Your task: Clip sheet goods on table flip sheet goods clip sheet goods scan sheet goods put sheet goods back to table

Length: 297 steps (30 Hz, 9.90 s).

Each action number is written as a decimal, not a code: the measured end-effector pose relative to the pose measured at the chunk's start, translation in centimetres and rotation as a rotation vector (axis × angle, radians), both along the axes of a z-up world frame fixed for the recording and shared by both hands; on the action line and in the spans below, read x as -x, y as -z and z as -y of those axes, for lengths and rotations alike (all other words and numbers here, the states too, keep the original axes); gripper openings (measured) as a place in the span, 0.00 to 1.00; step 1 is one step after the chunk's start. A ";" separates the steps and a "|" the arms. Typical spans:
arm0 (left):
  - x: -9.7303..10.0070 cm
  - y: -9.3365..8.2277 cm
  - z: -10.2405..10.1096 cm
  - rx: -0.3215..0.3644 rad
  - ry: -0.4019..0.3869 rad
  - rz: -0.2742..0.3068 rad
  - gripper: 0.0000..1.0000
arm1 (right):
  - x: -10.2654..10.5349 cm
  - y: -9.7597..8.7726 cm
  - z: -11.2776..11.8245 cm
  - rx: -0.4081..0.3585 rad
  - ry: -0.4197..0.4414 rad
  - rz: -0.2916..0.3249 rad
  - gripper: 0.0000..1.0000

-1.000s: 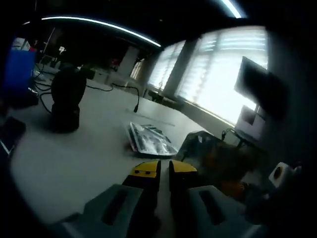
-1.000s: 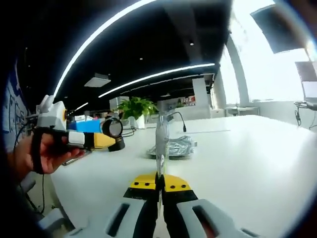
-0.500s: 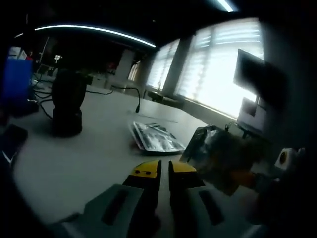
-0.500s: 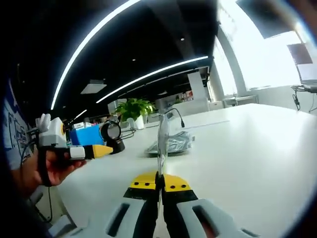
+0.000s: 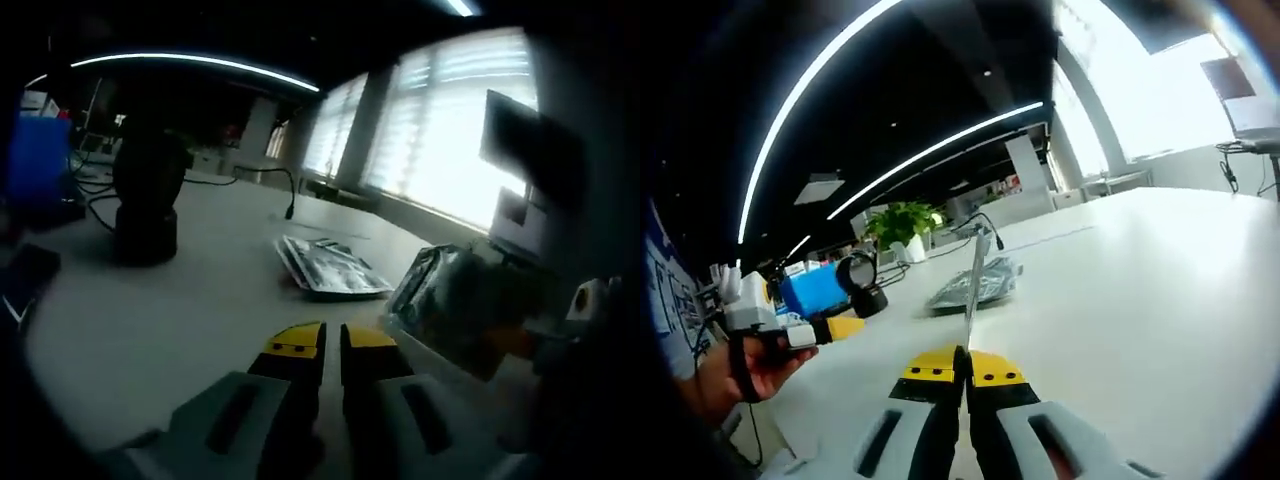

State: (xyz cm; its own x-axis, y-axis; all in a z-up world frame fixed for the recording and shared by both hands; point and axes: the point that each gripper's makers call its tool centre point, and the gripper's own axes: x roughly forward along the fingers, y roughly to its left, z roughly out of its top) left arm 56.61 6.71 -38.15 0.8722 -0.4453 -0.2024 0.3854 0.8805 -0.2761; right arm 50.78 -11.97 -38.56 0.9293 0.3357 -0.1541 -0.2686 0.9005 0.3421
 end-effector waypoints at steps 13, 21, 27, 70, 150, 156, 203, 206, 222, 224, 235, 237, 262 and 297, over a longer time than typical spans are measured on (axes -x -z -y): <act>-0.2 1.2 -0.4 -0.024 -0.008 -0.010 0.00 | 0.1 0.8 0.6 -0.092 0.057 -0.056 0.00; -0.2 2.1 -0.5 -0.019 -0.008 -0.026 0.00 | 0.2 1.4 1.2 -0.051 0.088 -0.086 0.00; -0.3 2.0 -0.8 -0.026 -0.016 -0.009 0.00 | 0.4 2.3 1.3 -0.019 0.086 -0.132 0.00; 0.0 2.2 -0.6 -0.044 0.003 -0.001 0.00 | 3.2 1.3 0.5 -0.185 -0.056 -0.381 0.23; 0.1 1.8 -0.7 -0.105 -0.006 0.072 0.04 | 1.5 -3.4 4.9 0.215 -0.161 -0.048 0.00; 0.0 1.9 -0.9 -0.087 -0.007 0.061 0.04 | 1.0 -3.2 3.9 0.279 -0.261 -0.029 0.00; 0.1 1.4 -0.8 -0.052 0.004 0.083 0.04 | -4.1 -1.6 5.5 0.443 -0.297 0.171 0.00; 0.1 1.5 -0.7 -0.072 0.006 0.084 0.04 | -4.4 -1.1 6.0 0.438 -0.285 0.158 0.00; 0.1 1.4 -0.7 -0.071 0.007 0.090 0.04 | -4.8 -0.1 7.2 0.409 -0.258 0.154 0.00; 0.2 1.4 -0.6 -0.075 0.007 0.090 0.04 | -4.8 0.0 7.4 0.409 -0.256 0.155 0.00; 0.1 1.2 -0.9 -0.084 -0.010 0.112 0.04 | -4.7 0.3 8.1 0.375 -0.231 0.169 0.00; 0.1 1.1 -0.9 -0.084 -0.009 0.115 0.04 | -4.7 0.1 8.2 0.362 -0.226 0.175 0.00; -0.1 1.0 -1.1 -0.133 -0.019 0.146 0.04 | -4.9 0.3 7.6 0.335 -0.253 0.137 0.00; 0.0 0.5 -1.1 -0.150 -0.021 0.191 0.04 | -7.1 -2.0 4.7 0.487 -0.415 0.072 0.04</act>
